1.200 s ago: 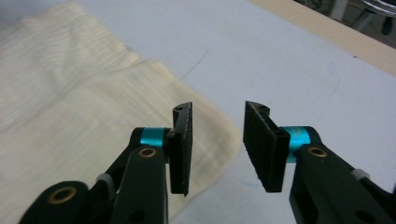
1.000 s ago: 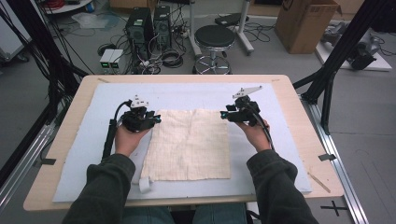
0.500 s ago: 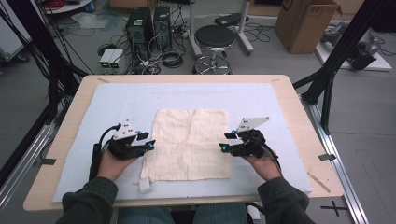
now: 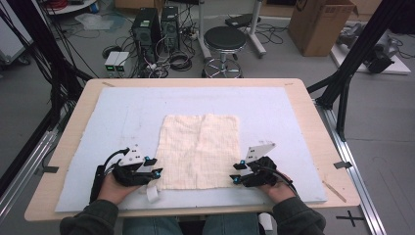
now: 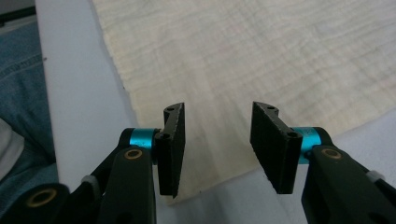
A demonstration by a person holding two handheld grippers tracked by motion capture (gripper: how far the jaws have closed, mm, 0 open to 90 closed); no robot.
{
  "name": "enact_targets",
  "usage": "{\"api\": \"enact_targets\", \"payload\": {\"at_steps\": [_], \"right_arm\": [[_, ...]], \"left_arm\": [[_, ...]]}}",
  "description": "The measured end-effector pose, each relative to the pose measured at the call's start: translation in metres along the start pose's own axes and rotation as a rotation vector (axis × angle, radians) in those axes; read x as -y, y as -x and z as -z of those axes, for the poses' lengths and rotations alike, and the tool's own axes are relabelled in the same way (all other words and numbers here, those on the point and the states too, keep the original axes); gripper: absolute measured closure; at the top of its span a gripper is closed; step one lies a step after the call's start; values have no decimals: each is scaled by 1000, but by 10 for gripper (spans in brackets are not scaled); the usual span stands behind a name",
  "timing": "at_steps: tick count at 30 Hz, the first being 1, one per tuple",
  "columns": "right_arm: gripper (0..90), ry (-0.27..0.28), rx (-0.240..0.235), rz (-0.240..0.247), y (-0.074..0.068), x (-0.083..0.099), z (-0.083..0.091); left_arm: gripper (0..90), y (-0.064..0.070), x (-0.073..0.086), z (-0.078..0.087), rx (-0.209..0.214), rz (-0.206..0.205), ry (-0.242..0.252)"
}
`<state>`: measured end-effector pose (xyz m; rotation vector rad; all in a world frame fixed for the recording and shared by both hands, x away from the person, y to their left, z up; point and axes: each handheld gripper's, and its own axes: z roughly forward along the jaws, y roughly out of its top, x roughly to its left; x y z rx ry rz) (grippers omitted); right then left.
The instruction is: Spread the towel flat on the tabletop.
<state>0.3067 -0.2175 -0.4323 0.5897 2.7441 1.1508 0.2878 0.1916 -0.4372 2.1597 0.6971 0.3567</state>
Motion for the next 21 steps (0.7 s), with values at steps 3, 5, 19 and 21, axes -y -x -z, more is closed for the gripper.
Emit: {"api": "enact_targets", "payload": {"at_steps": [3,5,19,21], "right_arm": [[608,-41,9,28,-2,1,-5],[645,-38,11,34,-2,0,-6],[882,-24,-25,-5,5,2,-4],[882,-26,-31,3,4,2,-4]], "left_arm": [[593,0,2,-6,10,1,-31],[612,0,2,-6,12,-8,-28],[877,9,2,-5,30,-47,-26],[878,9,3,-4,30,-46,-21]]}}
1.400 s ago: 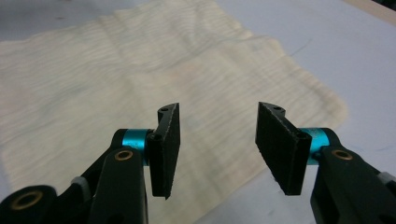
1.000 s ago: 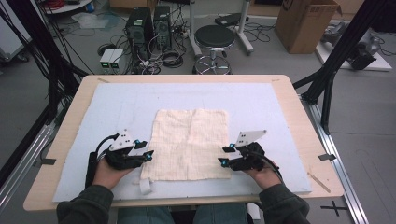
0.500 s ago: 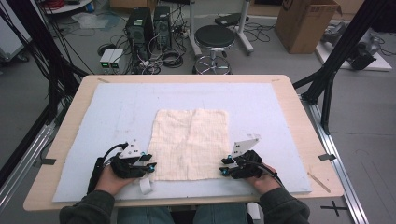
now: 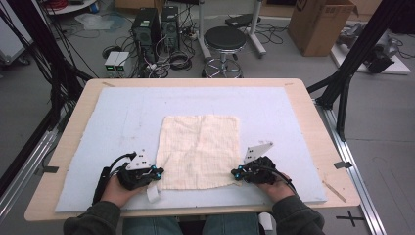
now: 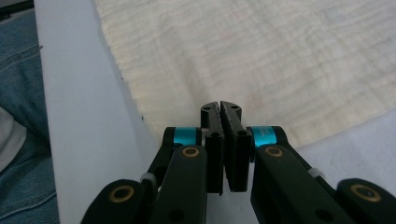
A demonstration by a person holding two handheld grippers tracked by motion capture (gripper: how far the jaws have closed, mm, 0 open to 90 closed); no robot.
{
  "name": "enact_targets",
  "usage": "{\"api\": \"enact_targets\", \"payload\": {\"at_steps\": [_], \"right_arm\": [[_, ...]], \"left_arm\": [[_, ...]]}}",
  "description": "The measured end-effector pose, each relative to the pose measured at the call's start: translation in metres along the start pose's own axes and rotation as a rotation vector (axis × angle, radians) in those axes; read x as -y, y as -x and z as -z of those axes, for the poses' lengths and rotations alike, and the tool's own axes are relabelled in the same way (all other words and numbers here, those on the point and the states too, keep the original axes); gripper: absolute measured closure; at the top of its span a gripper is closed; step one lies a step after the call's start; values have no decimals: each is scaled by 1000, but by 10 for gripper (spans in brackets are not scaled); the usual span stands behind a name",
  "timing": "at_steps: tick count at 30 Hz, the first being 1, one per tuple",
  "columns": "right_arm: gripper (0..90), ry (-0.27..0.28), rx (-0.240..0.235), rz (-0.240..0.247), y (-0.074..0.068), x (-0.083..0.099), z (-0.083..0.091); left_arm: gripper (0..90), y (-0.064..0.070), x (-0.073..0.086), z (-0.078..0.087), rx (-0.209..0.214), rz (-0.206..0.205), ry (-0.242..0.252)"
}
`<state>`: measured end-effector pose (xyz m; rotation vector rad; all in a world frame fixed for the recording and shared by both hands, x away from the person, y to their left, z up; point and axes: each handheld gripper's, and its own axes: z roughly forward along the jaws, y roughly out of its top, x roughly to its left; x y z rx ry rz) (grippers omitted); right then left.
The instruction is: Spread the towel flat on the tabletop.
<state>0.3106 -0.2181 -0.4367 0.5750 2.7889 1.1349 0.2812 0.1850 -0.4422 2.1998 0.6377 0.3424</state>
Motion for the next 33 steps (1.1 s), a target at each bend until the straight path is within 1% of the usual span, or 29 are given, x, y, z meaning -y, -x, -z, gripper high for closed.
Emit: {"api": "enact_targets", "payload": {"at_steps": [1,7,8,11,17,18,22,27,28,30,31,33], "right_arm": [[882,0,0,2,-1,0,1],[883,1,-7,12,-7,2,5],[882,-1,-11,12,-8,3,5],[882,3,-10,9,-10,3,7],[882,18,-12,8,-12,6,12],[883,19,-9,10,-12,7,13],[882,22,-11,6,-14,9,16],[881,28,-17,8,-18,11,18],[874,34,-19,7,-18,12,18],[809,45,-30,-10,-19,12,19],[798,57,-38,-17,-18,13,20],[750,88,-39,-24,-19,13,23]], "left_arm": [[878,1,1,1,0,2,3],[879,6,3,7,5,-18,1],[879,7,3,8,2,-23,-7],[879,9,3,8,5,-19,-1],[879,13,2,10,14,-31,1],[879,14,2,10,14,-28,6],[878,17,2,12,10,-37,11],[876,19,3,14,6,-36,9],[868,19,3,14,6,-33,13],[811,19,3,16,2,-22,14],[797,19,3,17,2,-18,21],[754,17,3,19,-5,-4,34]]}}
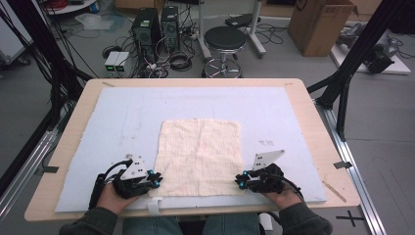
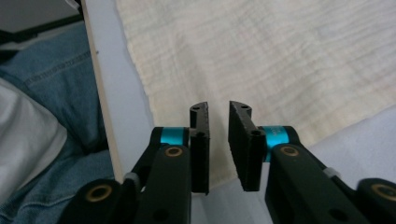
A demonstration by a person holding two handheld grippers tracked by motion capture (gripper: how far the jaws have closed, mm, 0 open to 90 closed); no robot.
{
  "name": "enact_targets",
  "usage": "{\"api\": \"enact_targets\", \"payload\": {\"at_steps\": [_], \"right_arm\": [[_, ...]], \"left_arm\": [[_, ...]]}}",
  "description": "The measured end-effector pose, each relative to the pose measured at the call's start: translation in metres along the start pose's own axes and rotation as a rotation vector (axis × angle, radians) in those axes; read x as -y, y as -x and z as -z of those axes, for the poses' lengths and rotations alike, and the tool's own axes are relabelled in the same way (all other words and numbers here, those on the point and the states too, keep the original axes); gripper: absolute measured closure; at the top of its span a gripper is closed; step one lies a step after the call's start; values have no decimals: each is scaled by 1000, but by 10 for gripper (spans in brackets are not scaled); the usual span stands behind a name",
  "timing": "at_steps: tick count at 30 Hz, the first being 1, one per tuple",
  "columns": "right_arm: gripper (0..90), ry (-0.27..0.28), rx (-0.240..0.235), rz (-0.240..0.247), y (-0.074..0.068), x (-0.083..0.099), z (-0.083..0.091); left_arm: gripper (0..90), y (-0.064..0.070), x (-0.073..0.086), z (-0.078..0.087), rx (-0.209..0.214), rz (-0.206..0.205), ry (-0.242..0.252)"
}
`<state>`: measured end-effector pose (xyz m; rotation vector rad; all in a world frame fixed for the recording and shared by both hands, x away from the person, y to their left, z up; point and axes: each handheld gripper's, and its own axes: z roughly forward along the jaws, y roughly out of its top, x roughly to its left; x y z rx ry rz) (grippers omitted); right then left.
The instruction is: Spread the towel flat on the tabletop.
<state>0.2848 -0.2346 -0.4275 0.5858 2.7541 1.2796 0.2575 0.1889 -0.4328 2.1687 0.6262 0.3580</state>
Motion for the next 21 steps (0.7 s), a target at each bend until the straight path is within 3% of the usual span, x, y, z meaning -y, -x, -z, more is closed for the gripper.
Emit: {"api": "enact_targets", "payload": {"at_steps": [11,21], "right_arm": [[593,96,39,-45,4,-4,8],[478,135,91,-60,10,-7,8]], "left_arm": [[632,-10,-3,15,-23,83,93],[598,-15,-4,15,-29,104,116]]}}
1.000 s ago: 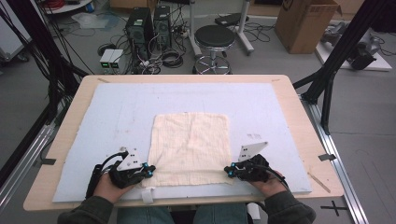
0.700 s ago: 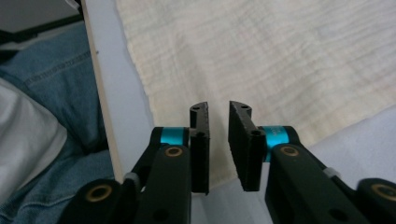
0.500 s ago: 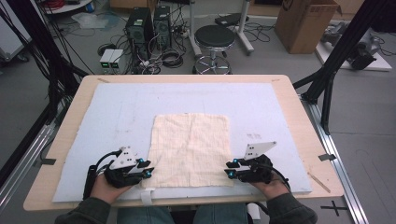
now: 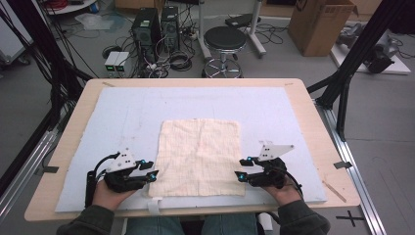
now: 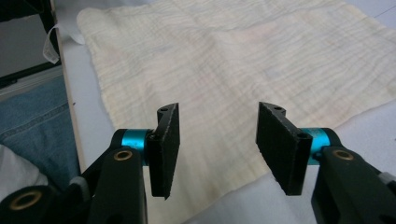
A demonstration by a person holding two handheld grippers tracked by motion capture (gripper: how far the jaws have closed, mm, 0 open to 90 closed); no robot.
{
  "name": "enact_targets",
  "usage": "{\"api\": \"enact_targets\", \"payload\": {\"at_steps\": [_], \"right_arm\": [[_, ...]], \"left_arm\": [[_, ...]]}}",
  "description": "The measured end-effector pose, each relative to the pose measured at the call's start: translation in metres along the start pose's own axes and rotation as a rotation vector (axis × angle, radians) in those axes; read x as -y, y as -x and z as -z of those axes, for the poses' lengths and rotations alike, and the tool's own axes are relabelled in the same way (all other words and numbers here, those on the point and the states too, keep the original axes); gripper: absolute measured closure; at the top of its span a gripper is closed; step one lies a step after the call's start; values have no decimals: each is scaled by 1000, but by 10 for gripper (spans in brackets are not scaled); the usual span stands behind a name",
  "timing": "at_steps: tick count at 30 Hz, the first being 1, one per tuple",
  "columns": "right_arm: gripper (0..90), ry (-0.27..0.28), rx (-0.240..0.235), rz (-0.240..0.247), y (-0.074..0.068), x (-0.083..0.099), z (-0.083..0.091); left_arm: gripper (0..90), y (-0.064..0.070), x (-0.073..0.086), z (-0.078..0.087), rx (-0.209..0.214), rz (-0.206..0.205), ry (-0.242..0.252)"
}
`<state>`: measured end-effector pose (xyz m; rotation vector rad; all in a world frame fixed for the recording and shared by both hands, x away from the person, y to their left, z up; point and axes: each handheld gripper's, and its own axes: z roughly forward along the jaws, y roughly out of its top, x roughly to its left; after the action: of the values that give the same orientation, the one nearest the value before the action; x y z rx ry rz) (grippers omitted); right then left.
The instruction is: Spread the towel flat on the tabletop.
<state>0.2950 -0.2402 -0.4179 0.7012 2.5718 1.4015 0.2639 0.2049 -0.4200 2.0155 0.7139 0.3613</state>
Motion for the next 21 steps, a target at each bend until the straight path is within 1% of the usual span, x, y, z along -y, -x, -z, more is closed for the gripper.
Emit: {"api": "enact_targets", "payload": {"at_steps": [3,6,11,16,17,19,20,21], "right_arm": [[447,5,5,-5,1,-1,-1],[412,12,24,-1,3,-2,-1],[348,18,37,-21,5,-2,-1],[308,36,61,-43,8,-2,0],[303,41,59,-49,7,-3,0],[281,47,65,-52,7,-4,1],[275,50,72,-46,8,-4,1],[271,51,69,-51,8,-5,0]], "left_arm": [[581,-1,-1,0,0,7,3],[573,-2,-1,1,-2,10,11],[548,-4,-1,2,-10,28,25],[523,-4,-2,3,-12,26,24],[519,-5,-3,3,-12,26,26],[510,-5,-2,2,-16,35,30],[506,-5,-3,3,-15,33,29],[503,-6,-3,3,-14,34,29]]}}
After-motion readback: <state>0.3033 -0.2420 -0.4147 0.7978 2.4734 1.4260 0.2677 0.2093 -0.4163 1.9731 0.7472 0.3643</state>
